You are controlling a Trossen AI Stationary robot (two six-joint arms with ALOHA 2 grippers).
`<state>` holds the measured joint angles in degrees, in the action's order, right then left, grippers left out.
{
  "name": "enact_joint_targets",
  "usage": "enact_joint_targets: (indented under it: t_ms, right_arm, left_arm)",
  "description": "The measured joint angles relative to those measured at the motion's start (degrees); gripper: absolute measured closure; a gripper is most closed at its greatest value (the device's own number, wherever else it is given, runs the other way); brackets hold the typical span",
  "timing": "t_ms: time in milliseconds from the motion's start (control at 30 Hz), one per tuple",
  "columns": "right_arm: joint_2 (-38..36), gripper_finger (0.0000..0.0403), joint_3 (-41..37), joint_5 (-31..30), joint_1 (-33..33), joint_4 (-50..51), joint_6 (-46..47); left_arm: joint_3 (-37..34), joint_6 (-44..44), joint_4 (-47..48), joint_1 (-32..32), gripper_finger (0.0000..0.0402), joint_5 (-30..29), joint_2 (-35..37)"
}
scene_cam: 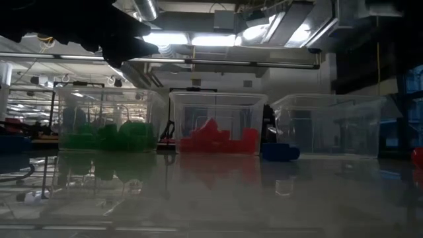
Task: Sort blocks
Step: Put the red game piece into the middle transparent bin
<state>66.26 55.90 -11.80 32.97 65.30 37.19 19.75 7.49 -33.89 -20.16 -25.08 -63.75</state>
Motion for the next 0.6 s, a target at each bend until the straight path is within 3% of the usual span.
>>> enact_joint_targets:
  t_ms: [133, 333, 600]
  right_arm:
    - [0.00, 0.0162, -5.01, 4.40, 0.00, 2.56, 14.79]
    - [0.00, 0.0162, -12.43, 9.51, 0.00, -2.03, 28.01]
    - [0.02, 0.0162, -18.43, 5.35, -0.02, -9.26, 33.78]
  left_arm:
    - [0.00, 0.00, 0.00, 0.00, 0.0156, 0.00, 0.00]
    - [0.00, 0.16, -0.02, 0.00, 0.0156, 0.00, 0.00]
    - [0.00, 0.22, -0.01, 0.00, 0.0156, 0.00, -0.02]
